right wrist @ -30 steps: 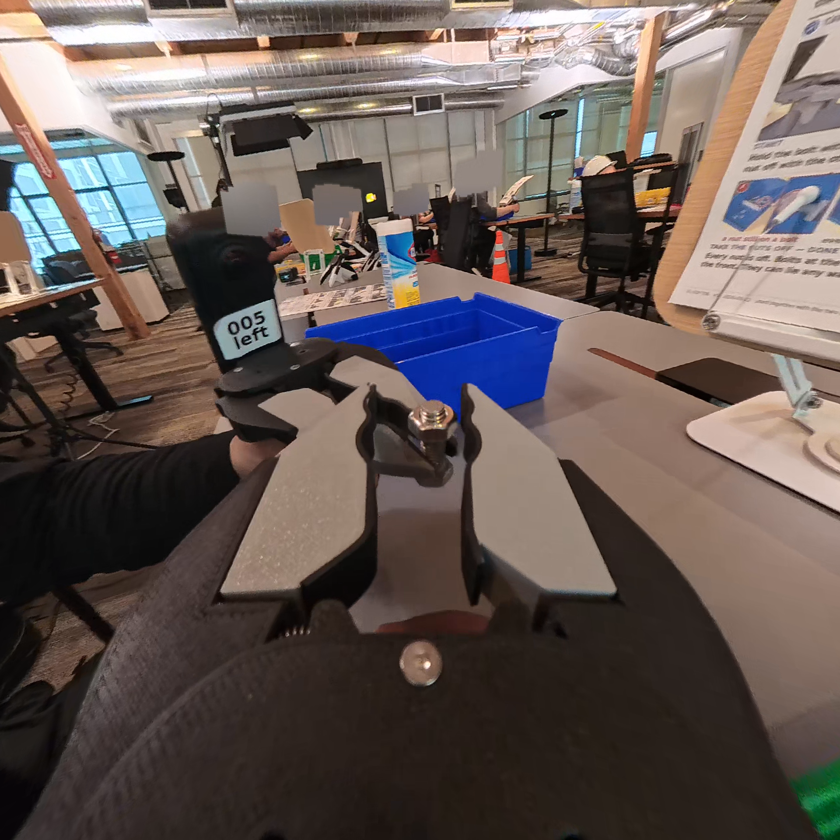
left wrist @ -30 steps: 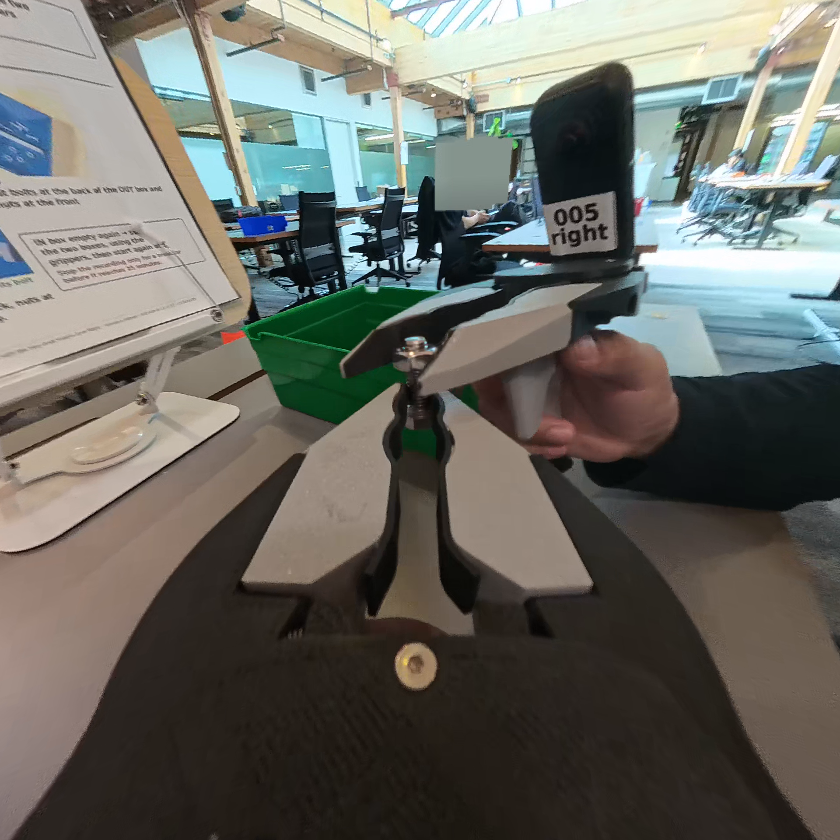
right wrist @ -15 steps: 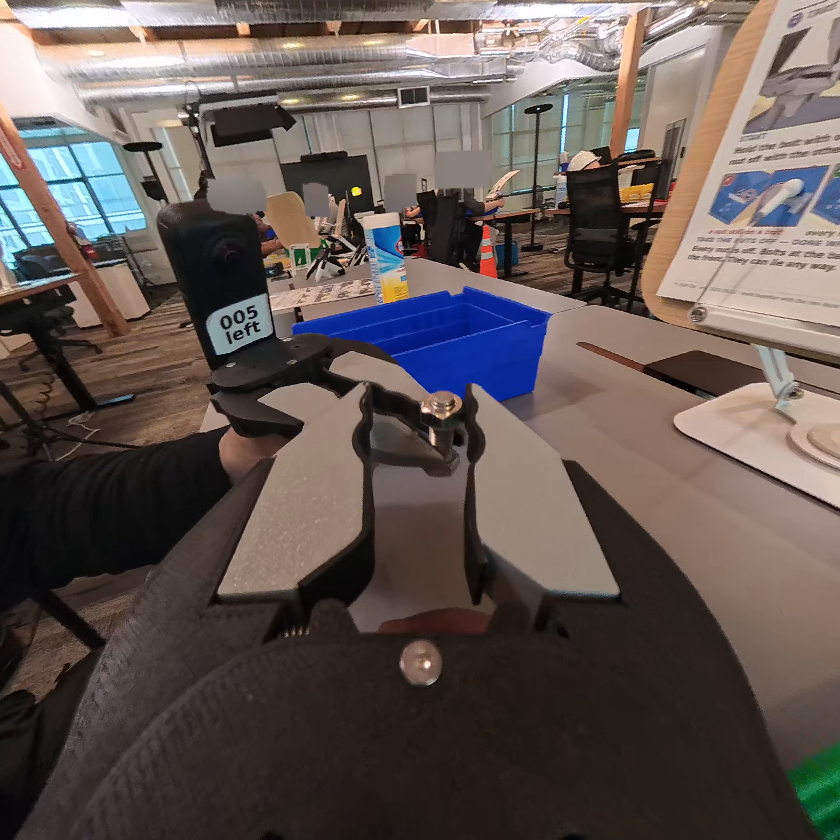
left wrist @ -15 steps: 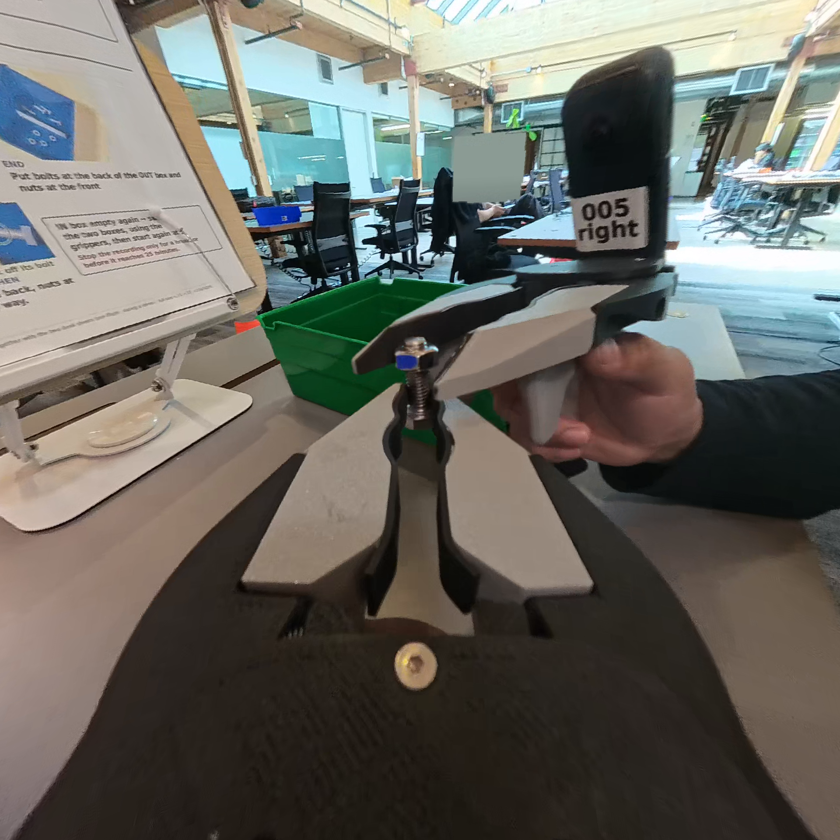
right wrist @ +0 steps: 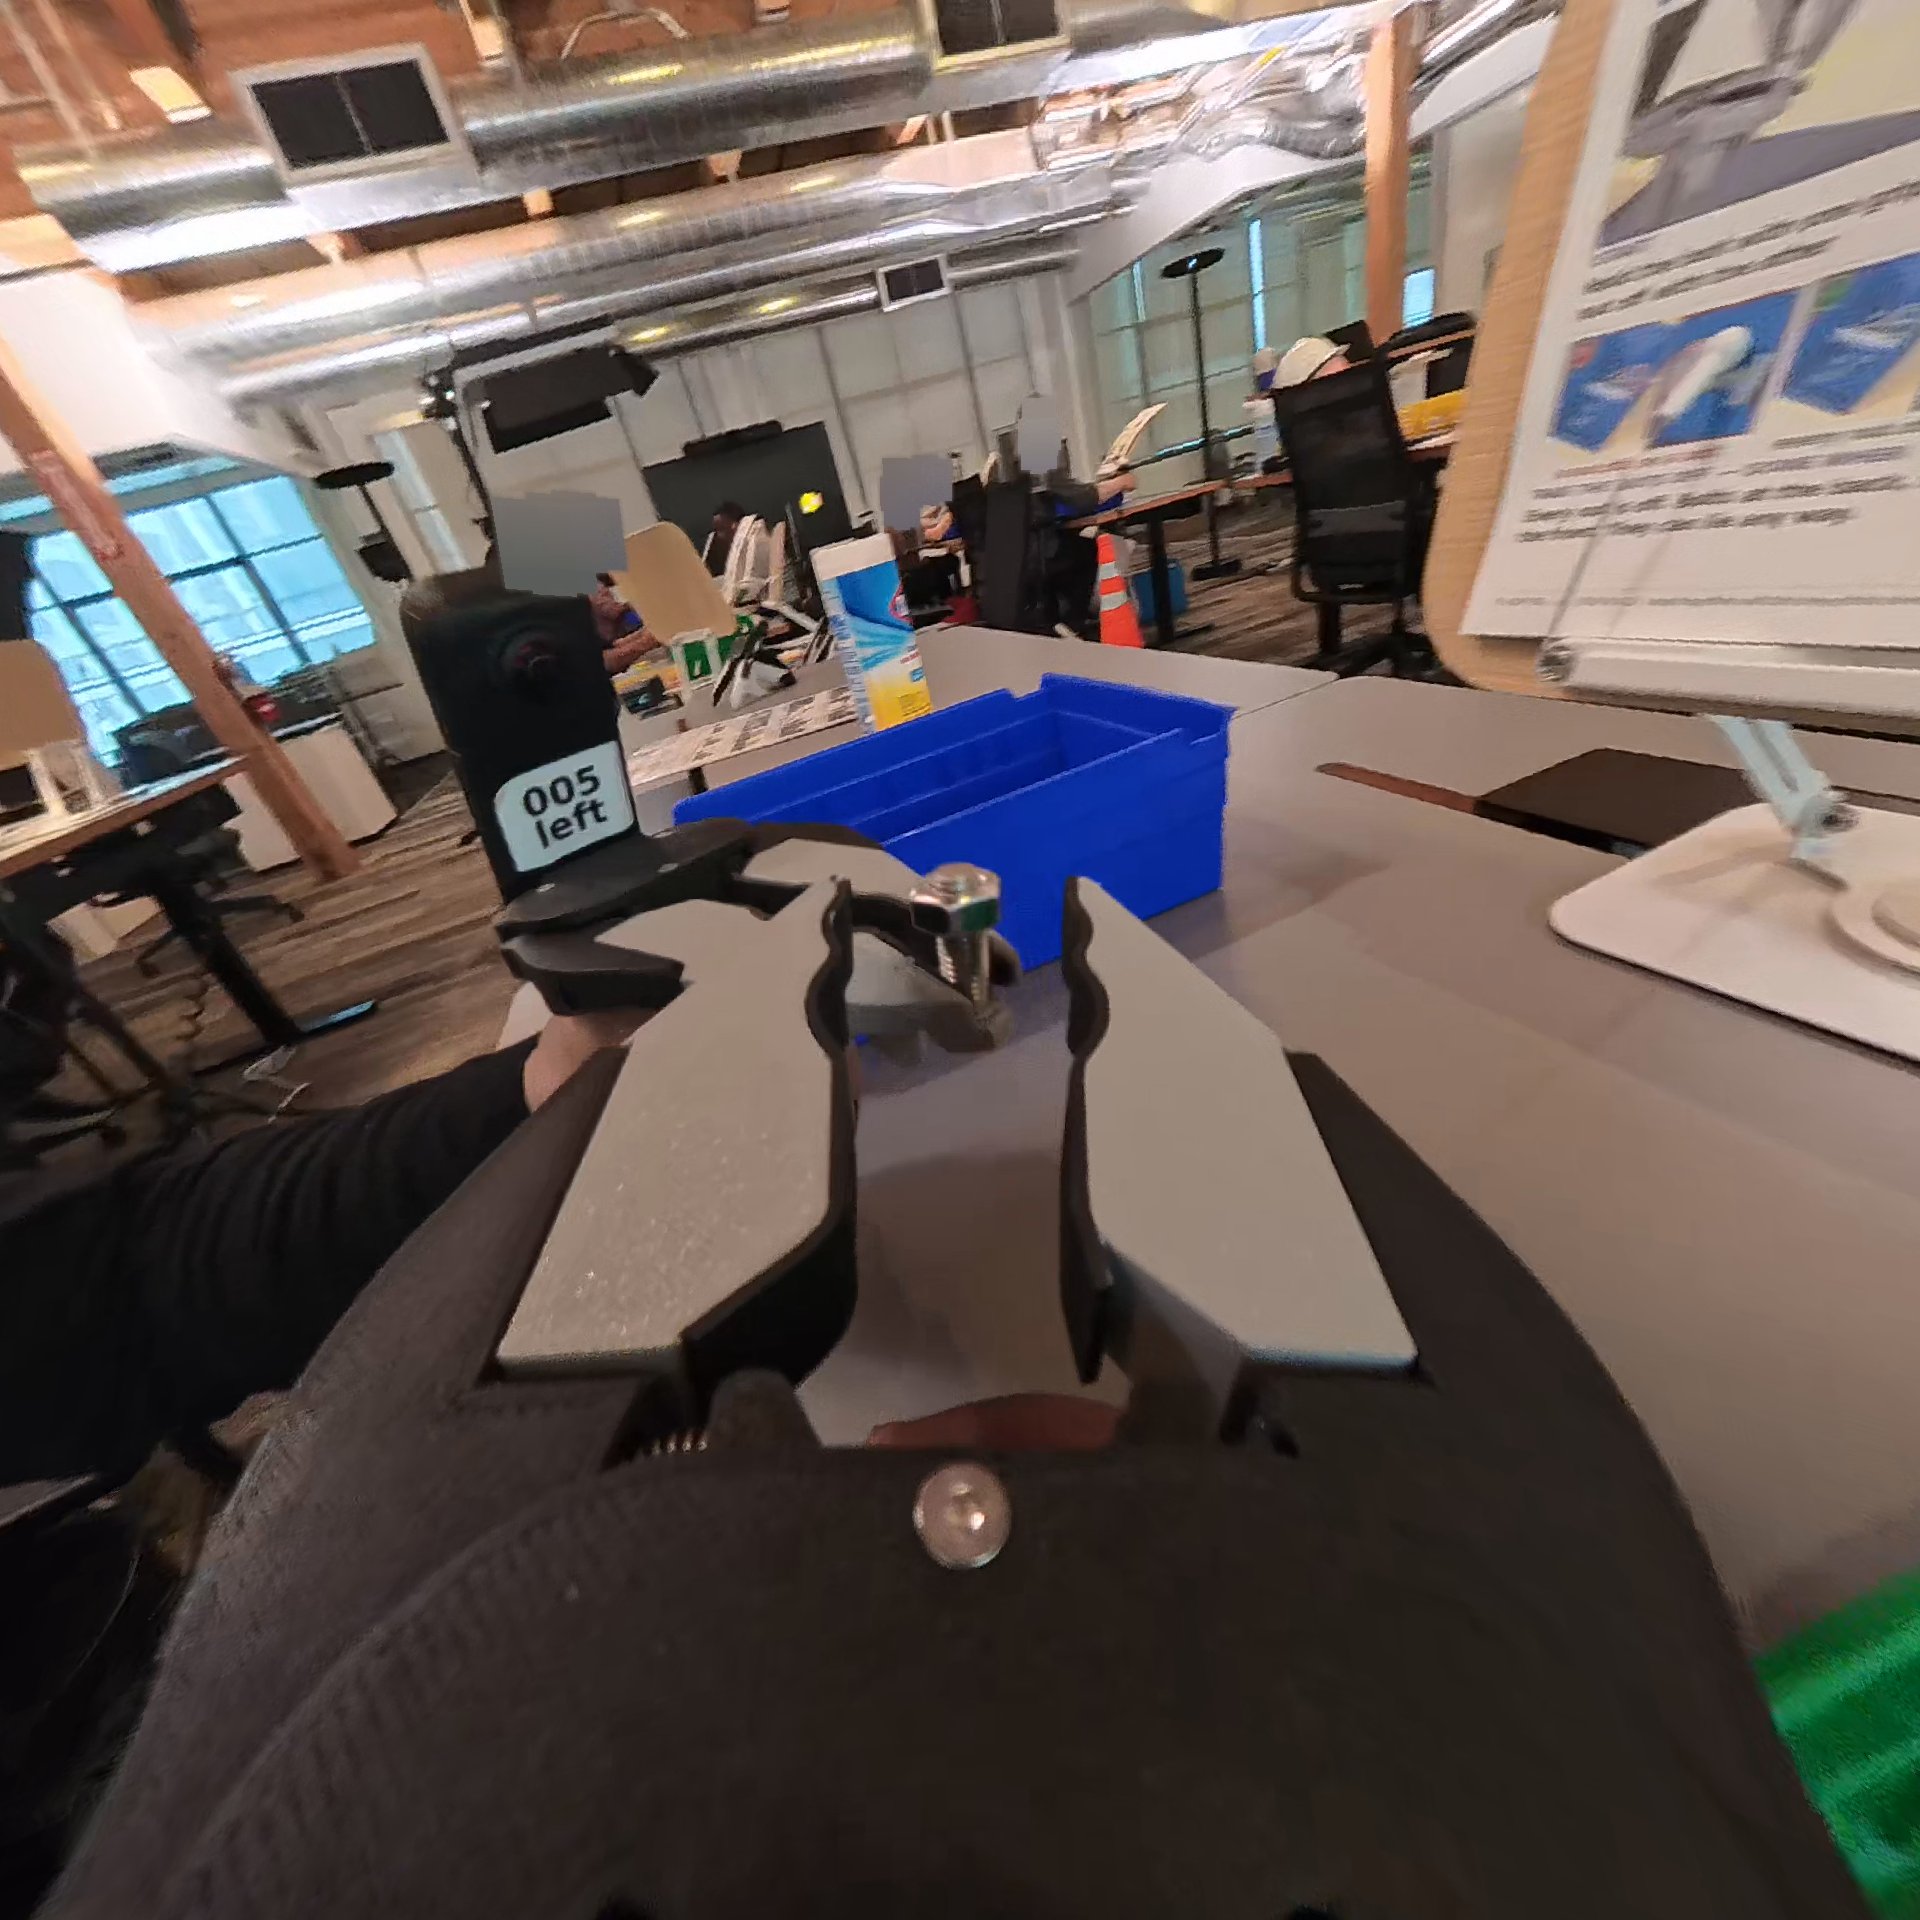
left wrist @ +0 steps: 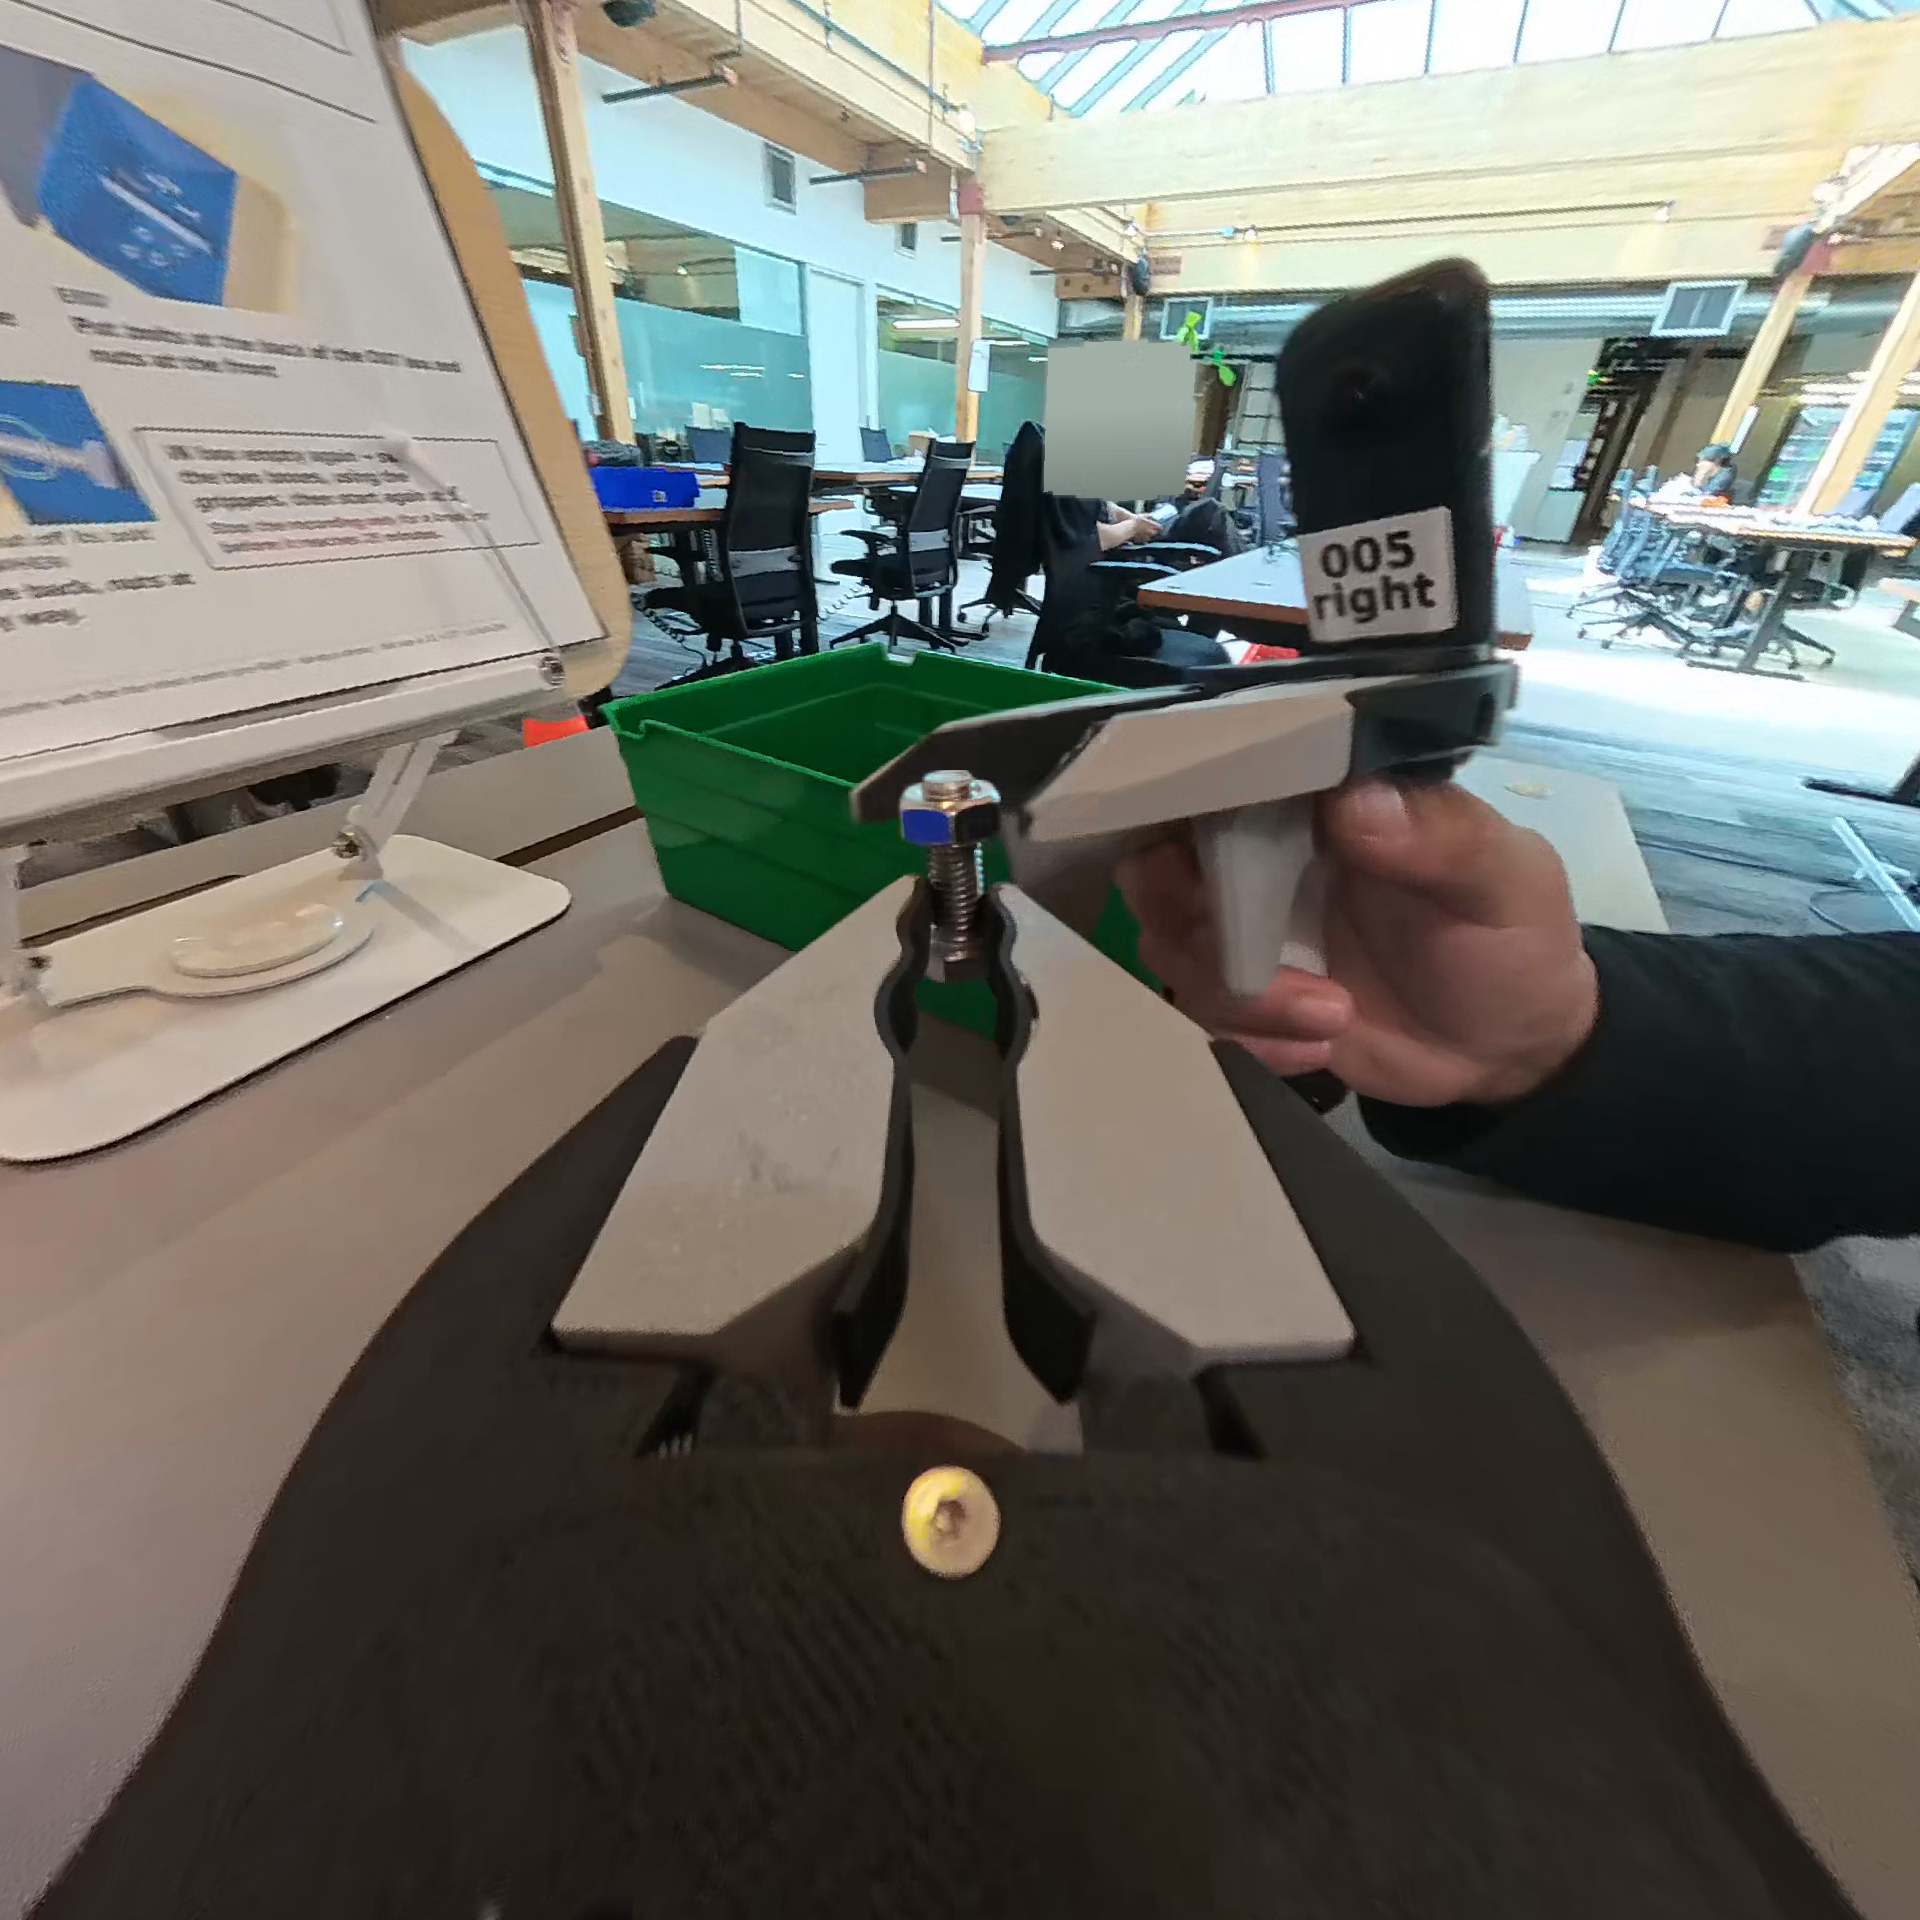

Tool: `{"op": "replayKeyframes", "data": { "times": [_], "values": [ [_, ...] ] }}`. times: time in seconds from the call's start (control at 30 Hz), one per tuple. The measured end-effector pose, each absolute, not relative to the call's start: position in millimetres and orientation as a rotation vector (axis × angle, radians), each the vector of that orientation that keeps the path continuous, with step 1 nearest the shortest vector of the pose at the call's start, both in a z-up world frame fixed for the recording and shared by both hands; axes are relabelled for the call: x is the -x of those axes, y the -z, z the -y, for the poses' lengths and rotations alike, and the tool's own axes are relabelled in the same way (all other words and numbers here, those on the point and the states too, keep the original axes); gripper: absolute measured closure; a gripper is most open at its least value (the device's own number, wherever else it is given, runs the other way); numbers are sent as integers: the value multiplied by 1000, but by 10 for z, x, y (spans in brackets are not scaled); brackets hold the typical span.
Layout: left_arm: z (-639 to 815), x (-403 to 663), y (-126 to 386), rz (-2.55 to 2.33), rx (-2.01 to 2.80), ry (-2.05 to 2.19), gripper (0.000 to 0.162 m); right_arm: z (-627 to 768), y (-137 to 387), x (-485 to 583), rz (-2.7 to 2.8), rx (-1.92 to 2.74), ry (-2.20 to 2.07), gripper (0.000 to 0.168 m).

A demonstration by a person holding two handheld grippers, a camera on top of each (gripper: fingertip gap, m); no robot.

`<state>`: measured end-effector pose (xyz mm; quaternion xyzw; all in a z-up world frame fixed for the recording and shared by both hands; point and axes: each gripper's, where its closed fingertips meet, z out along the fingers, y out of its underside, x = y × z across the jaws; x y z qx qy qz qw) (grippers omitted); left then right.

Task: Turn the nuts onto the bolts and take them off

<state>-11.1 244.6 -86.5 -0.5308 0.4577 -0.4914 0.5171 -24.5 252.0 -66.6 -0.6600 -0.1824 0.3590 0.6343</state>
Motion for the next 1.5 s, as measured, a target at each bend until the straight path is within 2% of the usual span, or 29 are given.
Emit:
{"op": "replayKeyframes", "data": {
  "times": [0.17, 0.3, 0.6, 0.73, 1.03, 1.17, 1.5],
  "values": [
    [-2533, 126, 915, -1075, 1323, 1181, 156, -2494, 665, 262, 450, 1506, -820, 141],
    [-2360, 32, 976, -1175, 1259, 1140, 155, -2496, 781, 383, 511, 1549, -781, 135],
    [-2509, 84, 977, -1095, 1334, 1191, 156, -2530, 743, 257, 458, 1546, -789, 140],
    [-2354, 11, 1020, -1167, 1303, 1198, 155, -2511, 840, 404, 506, 1572, -815, 133],
    [-2437, 58, 976, -1115, 1324, 1214, 156, -2531, 746, 270, 446, 1542, -849, 138],
    [-2352, 8, 1031, -1172, 1309, 1187, 155, -2523, 865, 414, 506, 1581, -823, 133],
    [-2458, 61, 978, -1097, 1332, 1222, 156, -2535, 742, 271, 453, 1546, -835, 136]
  ]
}}
